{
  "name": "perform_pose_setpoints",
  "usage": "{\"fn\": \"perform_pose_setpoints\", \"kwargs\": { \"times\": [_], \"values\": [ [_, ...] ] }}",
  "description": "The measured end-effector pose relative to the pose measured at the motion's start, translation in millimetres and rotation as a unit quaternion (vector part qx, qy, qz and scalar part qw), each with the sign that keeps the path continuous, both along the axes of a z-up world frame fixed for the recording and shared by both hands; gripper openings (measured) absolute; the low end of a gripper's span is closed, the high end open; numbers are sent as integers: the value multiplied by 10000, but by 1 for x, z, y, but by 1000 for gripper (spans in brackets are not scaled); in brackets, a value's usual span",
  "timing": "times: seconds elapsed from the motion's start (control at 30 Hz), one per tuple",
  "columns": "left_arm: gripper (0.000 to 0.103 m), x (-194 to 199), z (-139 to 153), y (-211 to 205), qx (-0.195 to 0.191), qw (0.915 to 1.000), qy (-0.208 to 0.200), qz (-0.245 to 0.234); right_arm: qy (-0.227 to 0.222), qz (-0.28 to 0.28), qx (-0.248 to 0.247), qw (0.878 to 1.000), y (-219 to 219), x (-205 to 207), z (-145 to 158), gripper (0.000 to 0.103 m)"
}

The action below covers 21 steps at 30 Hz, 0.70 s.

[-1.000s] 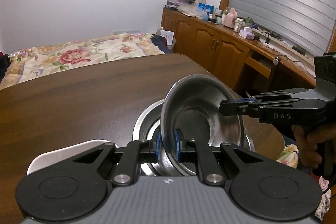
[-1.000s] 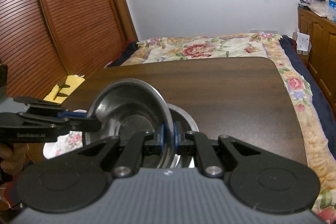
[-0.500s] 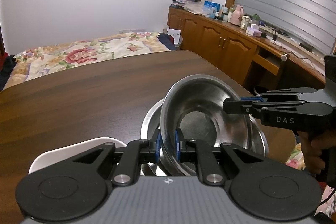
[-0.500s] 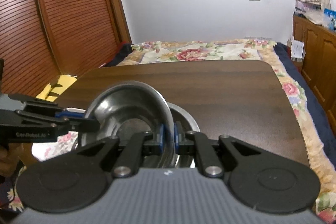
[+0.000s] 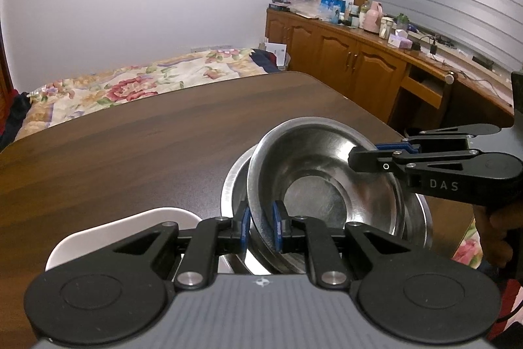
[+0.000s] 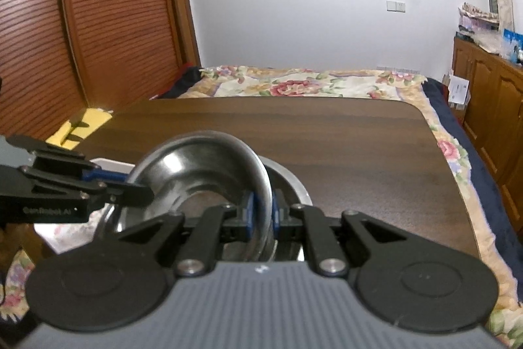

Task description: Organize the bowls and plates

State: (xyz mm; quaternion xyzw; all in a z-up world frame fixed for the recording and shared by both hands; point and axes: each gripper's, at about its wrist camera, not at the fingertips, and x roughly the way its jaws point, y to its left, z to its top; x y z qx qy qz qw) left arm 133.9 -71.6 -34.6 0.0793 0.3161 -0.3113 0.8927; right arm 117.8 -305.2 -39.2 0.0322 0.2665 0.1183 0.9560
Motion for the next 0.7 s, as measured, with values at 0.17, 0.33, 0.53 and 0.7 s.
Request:
{"fn": "perform_pose_setpoints", "kwargs": {
  "times": [0.17, 0.33, 0.53, 0.7],
  "values": [
    [17, -1, -2, 1, 10, 10000, -6, -4, 48, 15, -86, 10000, 4, 3, -3, 14],
    [17, -1, -2, 1, 19, 10000, -9, -12, 85, 26, -188, 9998, 6, 6, -5, 16],
    [17, -3, -1, 4, -15, 10000, -41, 13, 63, 34, -223, 9997, 7, 7, -5, 16],
    [17, -5, 3, 6, -74, 9999, -99, 75, 50, 17, -215, 9998, 9, 6, -6, 16]
  ]
}}
